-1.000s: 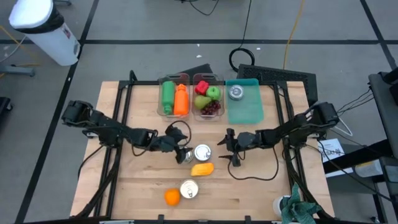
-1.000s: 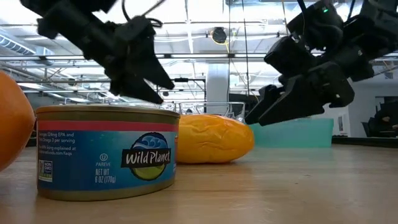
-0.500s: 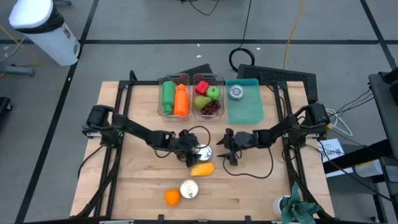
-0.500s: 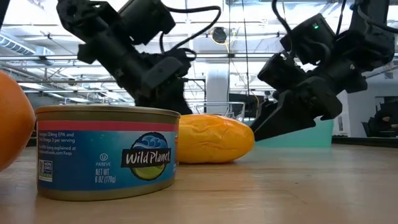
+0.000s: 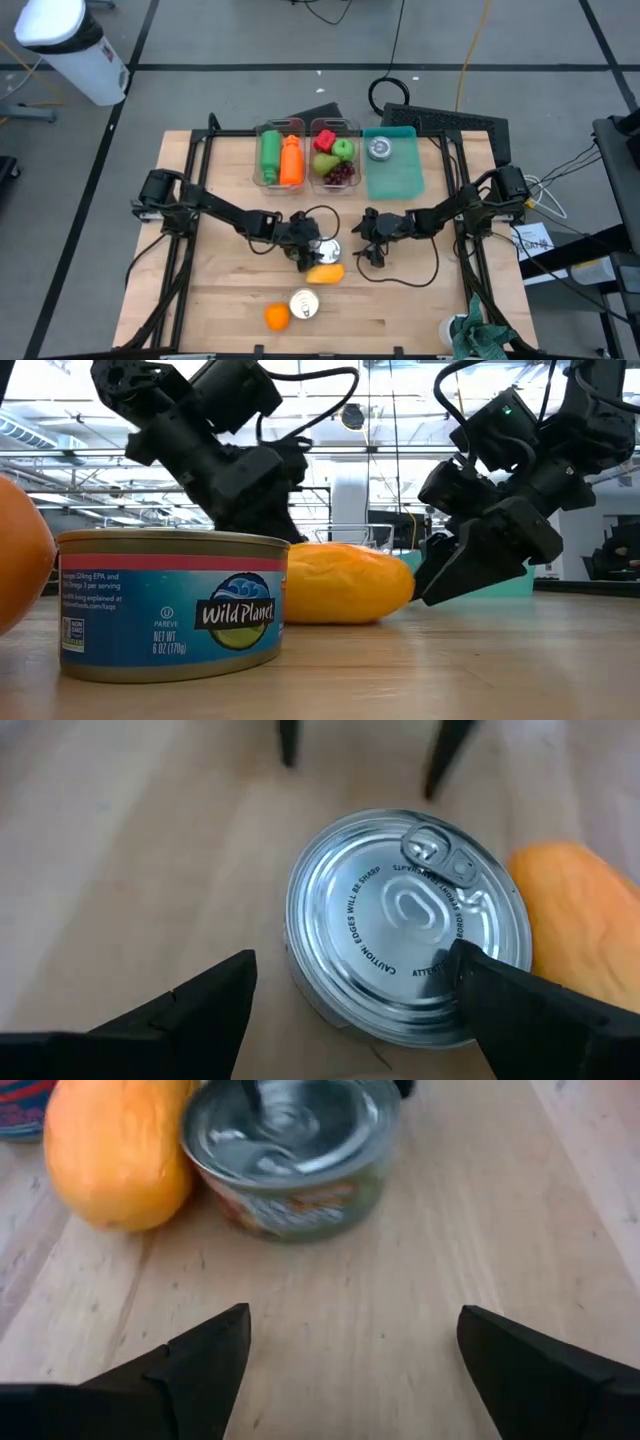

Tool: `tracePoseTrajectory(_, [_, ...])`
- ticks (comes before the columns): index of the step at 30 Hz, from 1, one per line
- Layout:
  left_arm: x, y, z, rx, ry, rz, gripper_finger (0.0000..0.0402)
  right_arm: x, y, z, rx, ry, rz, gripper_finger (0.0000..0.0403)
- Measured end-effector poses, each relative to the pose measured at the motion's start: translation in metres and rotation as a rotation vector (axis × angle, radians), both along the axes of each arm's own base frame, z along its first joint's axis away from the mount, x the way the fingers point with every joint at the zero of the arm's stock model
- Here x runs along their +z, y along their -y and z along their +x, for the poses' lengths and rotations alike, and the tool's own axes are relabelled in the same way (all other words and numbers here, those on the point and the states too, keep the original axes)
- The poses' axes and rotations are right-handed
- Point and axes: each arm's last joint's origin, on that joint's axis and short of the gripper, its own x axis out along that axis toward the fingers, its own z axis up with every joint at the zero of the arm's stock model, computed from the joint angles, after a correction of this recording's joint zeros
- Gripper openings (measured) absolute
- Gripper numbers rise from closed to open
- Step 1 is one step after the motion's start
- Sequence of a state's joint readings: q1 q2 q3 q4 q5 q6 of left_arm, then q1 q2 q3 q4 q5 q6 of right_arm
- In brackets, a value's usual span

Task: Pick & Place Food Item
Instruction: Put the green tuna can into the green bin

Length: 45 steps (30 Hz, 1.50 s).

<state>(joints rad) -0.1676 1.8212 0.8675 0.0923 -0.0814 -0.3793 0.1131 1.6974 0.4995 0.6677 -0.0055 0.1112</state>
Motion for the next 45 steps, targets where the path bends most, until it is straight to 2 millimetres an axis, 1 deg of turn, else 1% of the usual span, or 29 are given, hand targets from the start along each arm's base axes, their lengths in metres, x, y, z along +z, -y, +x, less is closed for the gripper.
tracePoseTrajectory(3, [0.011,0.0,-0.001,-0.032,0.046,-0.01,0.0342,0.0,0.0,0.0,0.0,-0.003,-0.002,0.0337])
tracePoseTrajectory(7, [0.021,-0.003,0.0,0.005,0.097,0.048,0.0342,0.0,0.0,0.0,0.0,0.003,-0.003,0.0331])
tracePoseTrajectory(10, [0.014,-0.01,-0.001,0.02,0.047,0.064,0.0342,0.0,0.0,0.0,0.0,0.003,-0.003,0.033])
tracePoseTrajectory(14, [0.004,-0.02,0.005,0.072,0.048,0.051,0.0342,0.001,0.0,0.001,0.0,0.01,-0.002,0.033])
tracePoseTrajectory(17, [-0.001,-0.027,0.011,0.11,0.088,0.074,0.0342,0.001,0.0,0.001,0.002,0.011,-0.011,0.033])
tracePoseTrajectory(21, [0.0,-0.039,0.019,0.191,0.187,0.167,0.0342,0.001,0.0,0.001,0.022,0.014,-0.042,0.0329])
tracePoseTrajectory(25, [0.009,-0.045,0.021,0.179,0.236,0.258,0.0342,-0.001,0.002,-0.001,0.019,-0.012,-0.051,0.0329])
tracePoseTrajectory(28, [0.028,-0.044,0.026,0.135,0.239,0.303,0.0342,-0.001,0.006,-0.001,0.0,-0.017,-0.044,0.0329])
tracePoseTrajectory(31, [0.042,-0.039,0.025,0.093,0.151,0.329,0.0342,-0.001,0.007,-0.001,-0.015,-0.02,-0.05,0.0329])
tracePoseTrajectory(33, [0.045,-0.037,0.022,0.071,0.081,0.335,0.0342,-0.001,0.008,0.0,-0.042,-0.011,-0.074,0.0329])
tracePoseTrajectory(36, [0.042,-0.034,0.017,0.068,0.001,0.326,0.0342,-0.001,0.011,0.0,-0.069,-0.008,-0.112,0.0329])
tracePoseTrajectory(38, [0.034,-0.035,0.01,0.089,-0.05,0.306,0.0342,-0.001,0.011,0.0,-0.079,-0.008,-0.123,0.0329])
tracePoseTrajectory(41, [0.024,-0.036,0.005,0.112,-0.041,0.287,0.0342,0.0,0.011,0.0,-0.078,-0.003,-0.122,0.0329])
tracePoseTrajectory(45, [0.015,-0.038,0.002,0.07,-0.026,0.266,0.0342,0.0,0.012,0.001,-0.084,0.001,-0.121,0.0329])
